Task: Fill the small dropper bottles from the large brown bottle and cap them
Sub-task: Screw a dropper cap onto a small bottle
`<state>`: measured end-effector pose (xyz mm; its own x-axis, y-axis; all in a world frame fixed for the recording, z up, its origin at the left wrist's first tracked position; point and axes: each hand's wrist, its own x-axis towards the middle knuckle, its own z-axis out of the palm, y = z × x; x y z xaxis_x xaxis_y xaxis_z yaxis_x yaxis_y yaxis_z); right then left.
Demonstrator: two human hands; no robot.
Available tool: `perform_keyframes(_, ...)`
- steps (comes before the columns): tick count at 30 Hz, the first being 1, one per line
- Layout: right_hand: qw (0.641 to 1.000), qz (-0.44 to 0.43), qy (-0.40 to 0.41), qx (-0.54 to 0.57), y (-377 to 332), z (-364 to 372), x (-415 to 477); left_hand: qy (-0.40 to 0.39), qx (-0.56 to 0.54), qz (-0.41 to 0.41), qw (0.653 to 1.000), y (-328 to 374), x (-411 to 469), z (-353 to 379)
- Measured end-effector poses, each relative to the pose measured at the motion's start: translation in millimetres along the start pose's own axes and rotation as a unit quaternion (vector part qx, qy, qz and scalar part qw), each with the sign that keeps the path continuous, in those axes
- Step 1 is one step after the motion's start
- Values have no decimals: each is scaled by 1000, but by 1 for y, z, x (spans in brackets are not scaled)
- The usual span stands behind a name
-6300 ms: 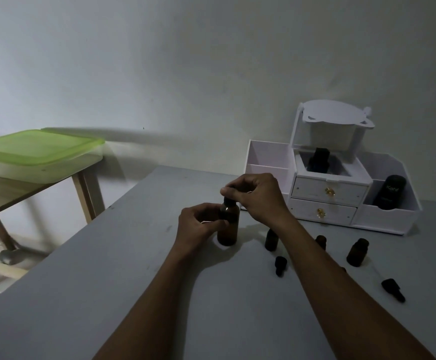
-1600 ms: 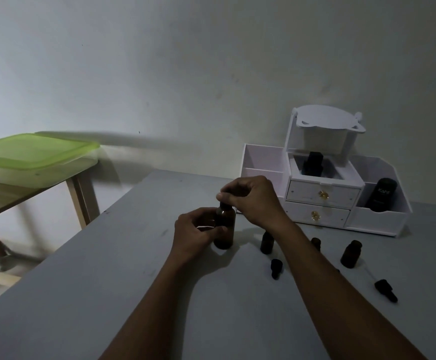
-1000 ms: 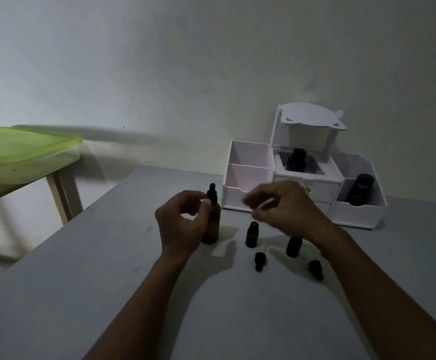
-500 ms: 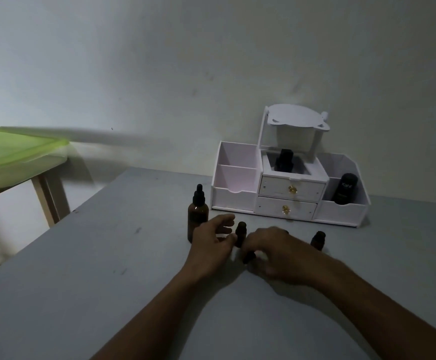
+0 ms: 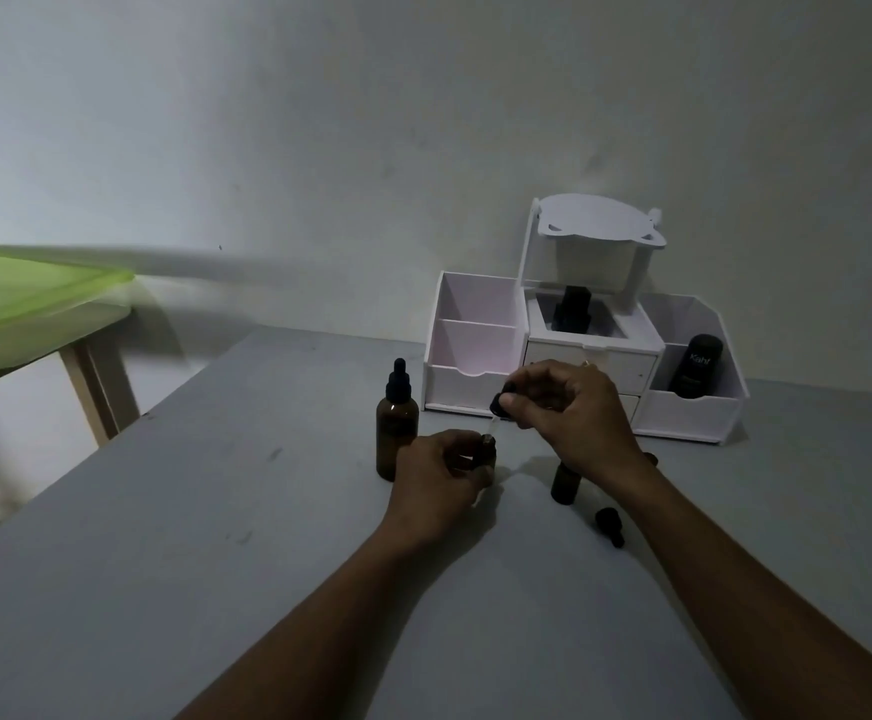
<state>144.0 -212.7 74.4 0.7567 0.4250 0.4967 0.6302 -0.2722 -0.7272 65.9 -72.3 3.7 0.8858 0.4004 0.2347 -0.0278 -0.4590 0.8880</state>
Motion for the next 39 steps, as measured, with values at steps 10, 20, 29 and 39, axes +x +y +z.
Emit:
perform_keyframes(10, 999, 0, -9, -43, -3, 9, -2, 1, 23, 11, 1000, -1, -2, 0)
perform_keyframes(20, 989, 7, -75, -129, 2, 23, -10, 10, 40, 25, 999, 1, -5, -2)
perform_keyframes(29, 991, 7, -95, -94, 3, 22, -11, 11, 38, 20, 999, 2, -7, -2)
perform_keyframes(39, 990, -3, -93, -110, 4, 28, -8, 11, 32, 21, 999, 8, -10, -3)
